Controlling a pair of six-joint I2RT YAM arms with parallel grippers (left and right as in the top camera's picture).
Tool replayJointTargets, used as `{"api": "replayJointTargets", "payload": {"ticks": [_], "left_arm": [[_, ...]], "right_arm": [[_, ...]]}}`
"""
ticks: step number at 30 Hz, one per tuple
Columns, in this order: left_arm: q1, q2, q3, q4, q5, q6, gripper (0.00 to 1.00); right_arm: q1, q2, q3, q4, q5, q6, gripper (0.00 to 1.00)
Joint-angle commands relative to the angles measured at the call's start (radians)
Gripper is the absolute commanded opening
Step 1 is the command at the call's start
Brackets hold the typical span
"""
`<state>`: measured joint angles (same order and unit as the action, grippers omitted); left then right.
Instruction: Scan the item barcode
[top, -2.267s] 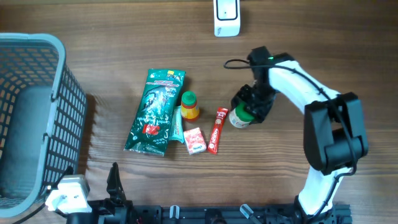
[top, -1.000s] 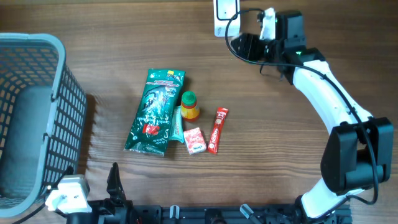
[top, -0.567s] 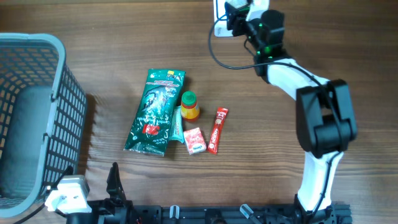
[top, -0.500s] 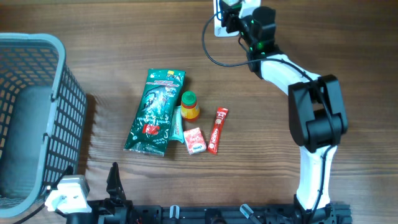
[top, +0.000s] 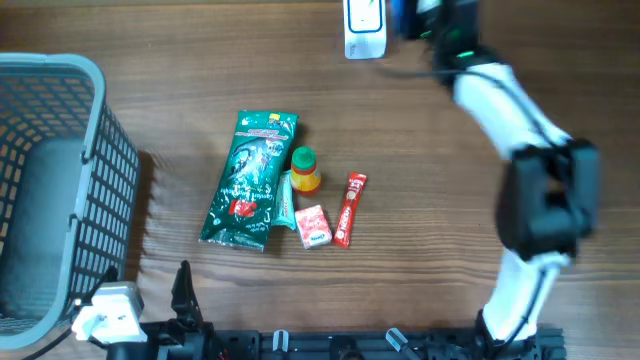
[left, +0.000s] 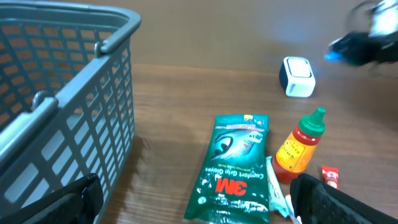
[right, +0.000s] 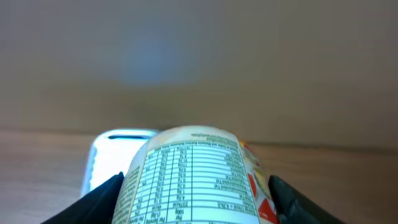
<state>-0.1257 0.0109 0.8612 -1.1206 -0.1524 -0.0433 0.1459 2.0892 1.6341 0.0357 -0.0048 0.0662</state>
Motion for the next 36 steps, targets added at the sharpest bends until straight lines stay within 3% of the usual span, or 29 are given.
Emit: {"api": "replayJointTargets", "payload": {"ticks": [1, 5, 9, 15, 17, 18, 19, 24, 29, 32, 36], "left_arm": [[0.005, -0.006, 0.001, 0.001, 0.006, -0.003, 1.00], [0.005, -0.006, 0.001, 0.001, 0.007, -0.003, 1.00], [0.005, -0.006, 0.001, 0.001, 0.006, -0.003, 1.00], [0.005, -0.006, 0.001, 0.001, 0.006, -0.003, 1.00], [0.005, -0.006, 0.001, 0.001, 0.006, -0.003, 1.00], [0.005, -0.006, 0.001, 0.001, 0.006, -0.003, 1.00], [0.005, -0.006, 0.001, 0.001, 0.006, -0.003, 1.00], [0.005, -0.006, 0.001, 0.001, 0.006, -0.003, 1.00], [0.005, -0.006, 0.001, 0.001, 0.006, -0.003, 1.00], [0.005, -0.006, 0.001, 0.001, 0.006, -0.003, 1.00], [0.005, -0.006, 0.001, 0.001, 0.006, -0.003, 1.00]], "right_arm": [[-0.239, -0.192, 0.029, -0.200, 0.088, 0.067, 0.54], [-0.559, -0.139, 0.027, -0.475, 0.088, 0.172, 0.54], [-0.773, -0.039, 0.027, -0.601, 0.088, 0.169, 0.55], [-0.934, 0.120, 0.026, -0.659, 0.079, 0.118, 0.61], [-0.945, 0.125, 0.027, -0.657, 0.056, 0.120, 0.67], [-0.945, 0.113, 0.029, -0.658, 0.056, 0.117, 0.90], [-0.945, 0.084, 0.029, -0.668, 0.055, 0.121, 1.00], [-0.942, -0.198, 0.029, -0.657, -0.021, 0.228, 1.00], [-0.922, -0.550, 0.029, -0.657, -0.447, 0.500, 1.00], [-0.856, -0.726, 0.029, -0.666, -0.575, 0.536, 1.00], [-0.700, -0.868, 0.029, -0.837, -0.650, 0.533, 1.00]]}}
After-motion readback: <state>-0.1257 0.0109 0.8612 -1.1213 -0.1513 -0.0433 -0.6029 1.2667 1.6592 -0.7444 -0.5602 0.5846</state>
